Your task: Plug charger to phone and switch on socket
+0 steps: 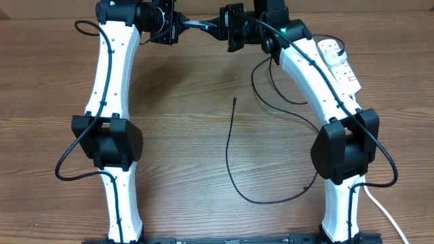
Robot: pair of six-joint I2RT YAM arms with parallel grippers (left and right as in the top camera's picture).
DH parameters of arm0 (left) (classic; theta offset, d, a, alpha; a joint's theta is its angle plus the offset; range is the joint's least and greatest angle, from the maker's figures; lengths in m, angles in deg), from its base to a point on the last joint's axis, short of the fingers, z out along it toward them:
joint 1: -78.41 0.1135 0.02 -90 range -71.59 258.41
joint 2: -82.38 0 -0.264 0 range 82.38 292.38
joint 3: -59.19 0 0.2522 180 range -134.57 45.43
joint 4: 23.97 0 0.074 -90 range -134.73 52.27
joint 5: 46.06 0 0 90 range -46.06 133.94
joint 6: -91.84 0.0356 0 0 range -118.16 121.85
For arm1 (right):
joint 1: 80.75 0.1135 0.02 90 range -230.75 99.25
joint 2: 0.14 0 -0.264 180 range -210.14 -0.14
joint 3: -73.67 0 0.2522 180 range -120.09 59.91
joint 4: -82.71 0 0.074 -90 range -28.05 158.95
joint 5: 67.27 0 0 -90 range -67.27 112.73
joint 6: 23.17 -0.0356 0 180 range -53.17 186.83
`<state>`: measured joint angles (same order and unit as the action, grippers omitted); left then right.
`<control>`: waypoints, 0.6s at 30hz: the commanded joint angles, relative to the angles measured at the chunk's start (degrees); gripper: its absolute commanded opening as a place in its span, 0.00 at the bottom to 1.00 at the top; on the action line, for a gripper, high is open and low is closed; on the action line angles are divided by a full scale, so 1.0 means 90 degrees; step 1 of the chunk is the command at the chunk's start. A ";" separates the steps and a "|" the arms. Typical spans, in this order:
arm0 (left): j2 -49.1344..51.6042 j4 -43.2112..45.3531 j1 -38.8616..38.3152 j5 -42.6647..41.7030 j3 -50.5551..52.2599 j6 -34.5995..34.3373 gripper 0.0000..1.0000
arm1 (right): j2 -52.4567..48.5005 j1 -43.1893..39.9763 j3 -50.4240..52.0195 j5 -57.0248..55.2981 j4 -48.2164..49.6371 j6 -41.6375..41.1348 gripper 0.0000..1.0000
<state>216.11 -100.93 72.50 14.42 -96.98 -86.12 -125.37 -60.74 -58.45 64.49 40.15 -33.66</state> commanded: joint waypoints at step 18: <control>-0.0036 -0.1171 0.0549 -0.0148 0.0022 0.3157 0.04 | 0.0172 -0.0886 -0.0131 -0.1365 -0.1362 0.6506 0.78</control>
<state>216.13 -109.48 76.00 16.61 -96.69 -69.75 -125.37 -67.08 -58.52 53.78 30.56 5.49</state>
